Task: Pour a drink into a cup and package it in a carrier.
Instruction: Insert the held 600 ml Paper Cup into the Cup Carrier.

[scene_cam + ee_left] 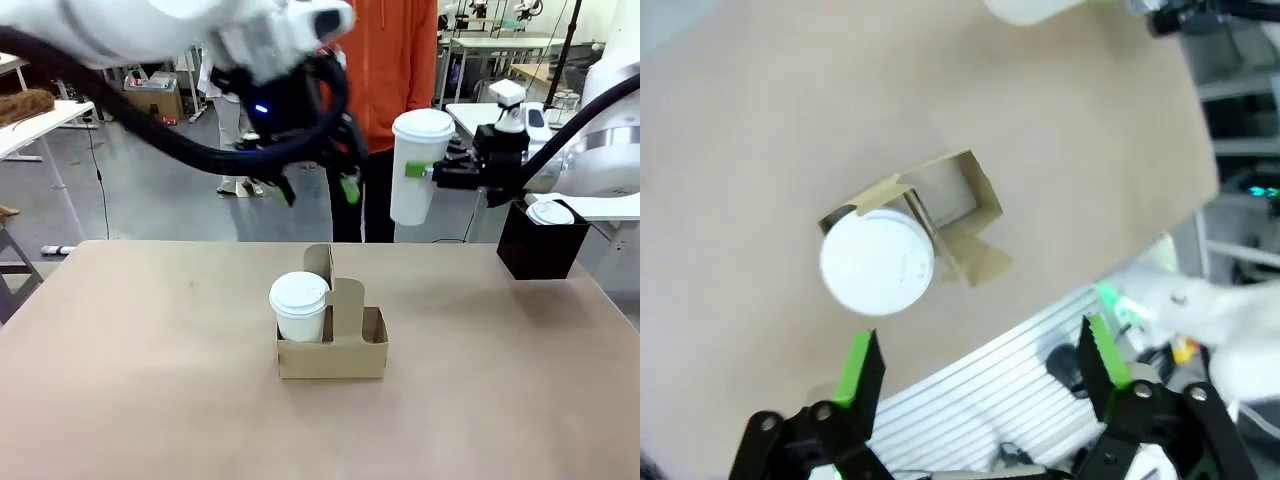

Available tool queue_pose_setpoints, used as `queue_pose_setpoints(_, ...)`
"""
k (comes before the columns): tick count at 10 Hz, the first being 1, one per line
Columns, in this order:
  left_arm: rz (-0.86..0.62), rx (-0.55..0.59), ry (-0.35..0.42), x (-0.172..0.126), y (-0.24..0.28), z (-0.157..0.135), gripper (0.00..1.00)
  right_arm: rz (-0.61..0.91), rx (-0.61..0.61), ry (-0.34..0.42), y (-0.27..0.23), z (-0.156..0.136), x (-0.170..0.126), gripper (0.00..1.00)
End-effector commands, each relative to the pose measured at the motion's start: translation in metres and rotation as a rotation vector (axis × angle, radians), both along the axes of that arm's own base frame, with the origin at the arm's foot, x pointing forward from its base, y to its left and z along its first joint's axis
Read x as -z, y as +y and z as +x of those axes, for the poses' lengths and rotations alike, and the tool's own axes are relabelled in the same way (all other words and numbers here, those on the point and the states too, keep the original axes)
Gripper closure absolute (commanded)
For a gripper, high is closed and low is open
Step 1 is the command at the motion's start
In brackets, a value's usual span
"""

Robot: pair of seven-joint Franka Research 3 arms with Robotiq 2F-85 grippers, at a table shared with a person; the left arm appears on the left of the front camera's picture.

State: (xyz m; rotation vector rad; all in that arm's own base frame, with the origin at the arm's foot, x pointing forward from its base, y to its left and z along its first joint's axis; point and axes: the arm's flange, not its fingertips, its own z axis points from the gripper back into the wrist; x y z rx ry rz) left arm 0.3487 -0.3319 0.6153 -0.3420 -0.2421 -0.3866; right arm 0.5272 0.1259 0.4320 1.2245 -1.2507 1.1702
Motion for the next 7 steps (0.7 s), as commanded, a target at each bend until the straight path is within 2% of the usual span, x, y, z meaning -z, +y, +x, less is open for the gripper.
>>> queue_pose_setpoints(1,-0.023,0.109,0.011,0.018,0.066,-0.014,0.00,0.020,-0.140,-0.070,0.011,-0.012,0.017,0.20)
queue_pose_setpoints(3,0.000,0.150,-0.023,0.037,0.099,-0.017,0.00,-0.002,-0.226,-0.045,0.021,-0.019,0.035,0.20)
queue_pose_setpoints(4,0.028,0.173,-0.131,0.045,0.106,-0.022,0.00,-0.059,-0.213,0.007,0.021,-0.021,0.033,0.20)
queue_pose_setpoints(5,-0.012,0.134,-0.010,0.021,0.086,-0.011,0.00,0.006,-0.188,-0.031,0.025,-0.020,0.036,0.20)
queue_pose_setpoints(7,-0.012,0.134,-0.010,0.021,0.086,-0.011,0.00,0.006,-0.188,-0.031,0.025,-0.020,0.036,0.20)
